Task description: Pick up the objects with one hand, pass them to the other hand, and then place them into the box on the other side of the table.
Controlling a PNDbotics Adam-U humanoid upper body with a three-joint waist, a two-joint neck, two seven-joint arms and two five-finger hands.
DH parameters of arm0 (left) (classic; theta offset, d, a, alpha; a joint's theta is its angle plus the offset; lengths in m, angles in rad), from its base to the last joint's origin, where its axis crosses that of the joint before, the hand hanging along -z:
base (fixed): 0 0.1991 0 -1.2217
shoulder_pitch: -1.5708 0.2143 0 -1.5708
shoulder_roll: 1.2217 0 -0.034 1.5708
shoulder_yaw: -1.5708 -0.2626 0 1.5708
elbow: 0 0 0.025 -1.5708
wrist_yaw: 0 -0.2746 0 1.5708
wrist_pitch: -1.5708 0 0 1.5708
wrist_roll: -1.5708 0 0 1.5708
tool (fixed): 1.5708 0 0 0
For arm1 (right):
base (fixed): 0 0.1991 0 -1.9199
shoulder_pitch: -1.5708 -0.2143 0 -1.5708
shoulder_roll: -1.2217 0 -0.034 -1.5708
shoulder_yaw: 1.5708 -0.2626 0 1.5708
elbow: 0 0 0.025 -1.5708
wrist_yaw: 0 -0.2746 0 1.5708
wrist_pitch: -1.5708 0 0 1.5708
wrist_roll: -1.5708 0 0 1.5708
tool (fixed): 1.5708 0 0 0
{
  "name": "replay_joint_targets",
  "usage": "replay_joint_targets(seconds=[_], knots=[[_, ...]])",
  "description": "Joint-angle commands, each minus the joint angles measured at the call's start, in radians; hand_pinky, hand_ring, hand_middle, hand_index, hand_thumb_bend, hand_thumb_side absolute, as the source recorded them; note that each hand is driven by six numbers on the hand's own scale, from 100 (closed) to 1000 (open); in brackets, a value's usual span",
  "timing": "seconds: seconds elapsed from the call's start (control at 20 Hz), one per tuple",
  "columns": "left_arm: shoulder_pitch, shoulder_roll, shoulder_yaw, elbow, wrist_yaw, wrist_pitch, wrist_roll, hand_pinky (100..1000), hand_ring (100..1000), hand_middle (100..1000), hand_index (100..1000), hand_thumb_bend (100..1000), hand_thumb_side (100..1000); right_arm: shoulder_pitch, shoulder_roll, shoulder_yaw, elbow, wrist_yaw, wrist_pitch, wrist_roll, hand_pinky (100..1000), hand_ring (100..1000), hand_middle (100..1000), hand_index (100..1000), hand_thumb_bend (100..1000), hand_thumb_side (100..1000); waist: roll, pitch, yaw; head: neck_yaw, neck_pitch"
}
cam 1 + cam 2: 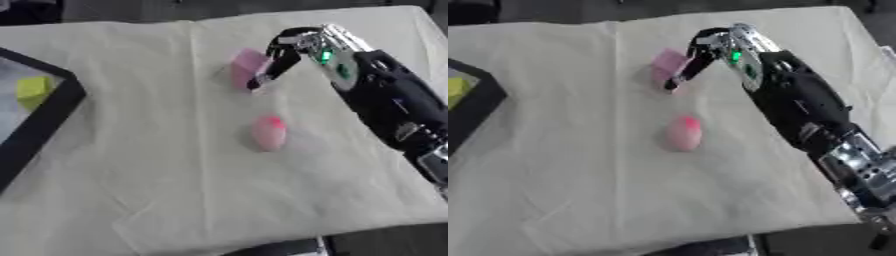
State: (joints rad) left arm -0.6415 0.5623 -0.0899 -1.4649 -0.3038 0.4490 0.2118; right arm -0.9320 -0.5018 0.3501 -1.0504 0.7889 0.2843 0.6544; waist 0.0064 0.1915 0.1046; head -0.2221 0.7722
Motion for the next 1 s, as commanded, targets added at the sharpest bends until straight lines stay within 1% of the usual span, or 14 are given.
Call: replay_joint_targets(seconds=[0.05,0.2,0.25,0.35,0.6,0.8,1.0], knots=[[-0.01,0.023,0.008,-0.01,-0.001,-0.002,-0.002,748,676,611,705,346,461,-0.015,-0.007,-0.016,0.001,-0.002,0.004,-0.018,842,843,789,856,758,579,0.007,-0.024,0.001,-0.002,-0.002],[-0.009,0.022,0.008,-0.009,-0.002,-0.001,-0.003,749,676,611,705,345,461,-0.014,-0.003,-0.016,0.005,-0.016,0.015,-0.038,841,842,789,856,748,591,0.008,-0.023,0.002,-0.003,-0.002],[-0.009,0.022,0.008,-0.009,-0.003,-0.001,-0.003,749,676,611,706,345,461,-0.014,-0.002,-0.016,0.006,-0.02,0.018,-0.044,841,841,789,857,737,618,0.008,-0.022,0.002,-0.003,-0.002],[-0.009,0.022,0.008,-0.009,-0.004,-0.001,-0.003,749,676,611,705,345,461,-0.013,0.0,-0.015,0.008,-0.027,0.022,-0.054,841,841,789,858,734,633,0.008,-0.022,0.002,-0.003,-0.002],[-0.008,0.021,0.009,-0.009,-0.006,-0.002,-0.003,749,677,612,705,345,460,-0.013,0.005,-0.014,0.016,-0.031,0.024,-0.062,841,841,789,859,734,652,0.009,-0.019,0.003,-0.002,-0.002],[-0.008,0.02,0.009,-0.01,-0.006,-0.002,-0.004,749,677,612,705,344,461,-0.015,0.011,-0.015,0.024,-0.023,0.026,-0.067,841,841,790,859,738,646,0.01,-0.018,0.004,-0.003,-0.002],[-0.007,0.019,0.009,-0.01,-0.006,-0.002,-0.004,749,677,612,705,342,462,-0.016,0.016,-0.013,0.034,-0.013,0.024,-0.067,838,840,787,856,766,585,0.01,-0.017,0.006,-0.004,-0.002]])
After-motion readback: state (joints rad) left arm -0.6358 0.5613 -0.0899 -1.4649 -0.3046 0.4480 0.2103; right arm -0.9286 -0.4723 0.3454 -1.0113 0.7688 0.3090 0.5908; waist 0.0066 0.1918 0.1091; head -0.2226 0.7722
